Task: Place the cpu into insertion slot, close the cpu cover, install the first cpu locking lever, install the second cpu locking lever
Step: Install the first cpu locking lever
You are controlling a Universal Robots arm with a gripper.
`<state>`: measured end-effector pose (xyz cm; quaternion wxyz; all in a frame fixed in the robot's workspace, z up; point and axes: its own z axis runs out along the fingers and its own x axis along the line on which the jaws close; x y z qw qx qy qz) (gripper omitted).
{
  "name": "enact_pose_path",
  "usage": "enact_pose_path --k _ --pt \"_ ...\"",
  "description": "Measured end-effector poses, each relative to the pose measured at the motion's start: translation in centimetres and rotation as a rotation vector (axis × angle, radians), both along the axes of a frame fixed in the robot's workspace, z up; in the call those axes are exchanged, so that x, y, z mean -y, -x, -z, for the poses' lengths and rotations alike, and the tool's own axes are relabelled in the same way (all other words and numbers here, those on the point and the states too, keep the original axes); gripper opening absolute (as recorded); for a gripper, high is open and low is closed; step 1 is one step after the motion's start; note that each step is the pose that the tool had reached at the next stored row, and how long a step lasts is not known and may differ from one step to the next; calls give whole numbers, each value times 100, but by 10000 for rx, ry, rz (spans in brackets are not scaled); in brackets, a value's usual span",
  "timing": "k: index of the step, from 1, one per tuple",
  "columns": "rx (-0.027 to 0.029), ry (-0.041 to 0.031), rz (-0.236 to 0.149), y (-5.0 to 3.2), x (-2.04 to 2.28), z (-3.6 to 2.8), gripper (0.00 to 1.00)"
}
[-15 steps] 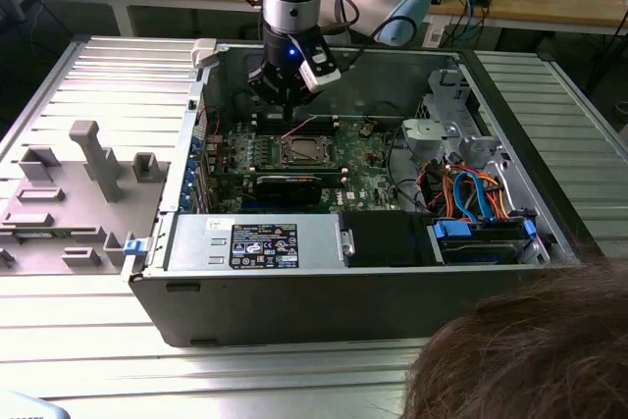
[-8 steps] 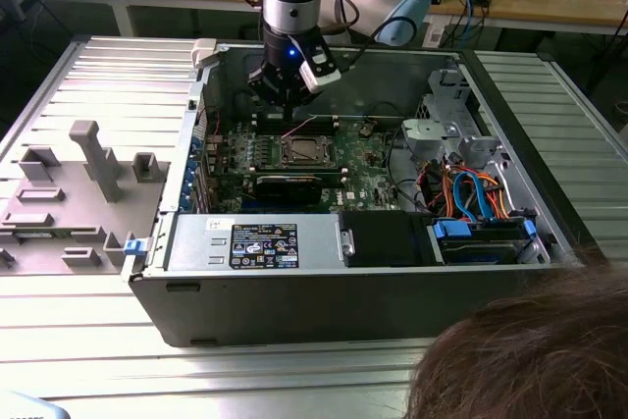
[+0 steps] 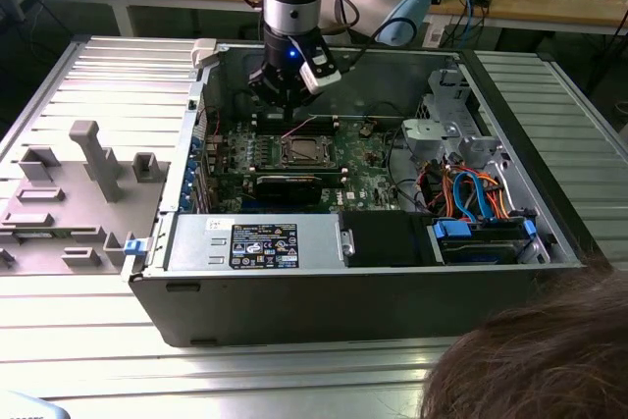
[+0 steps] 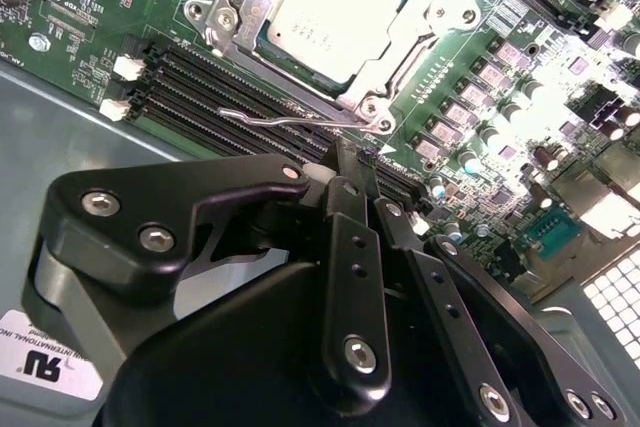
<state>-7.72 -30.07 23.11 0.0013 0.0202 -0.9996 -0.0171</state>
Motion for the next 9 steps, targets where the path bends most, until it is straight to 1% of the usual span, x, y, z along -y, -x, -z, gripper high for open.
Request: enact_pose_path --k 9 --pt "0 0 0 -11 0 10 11"
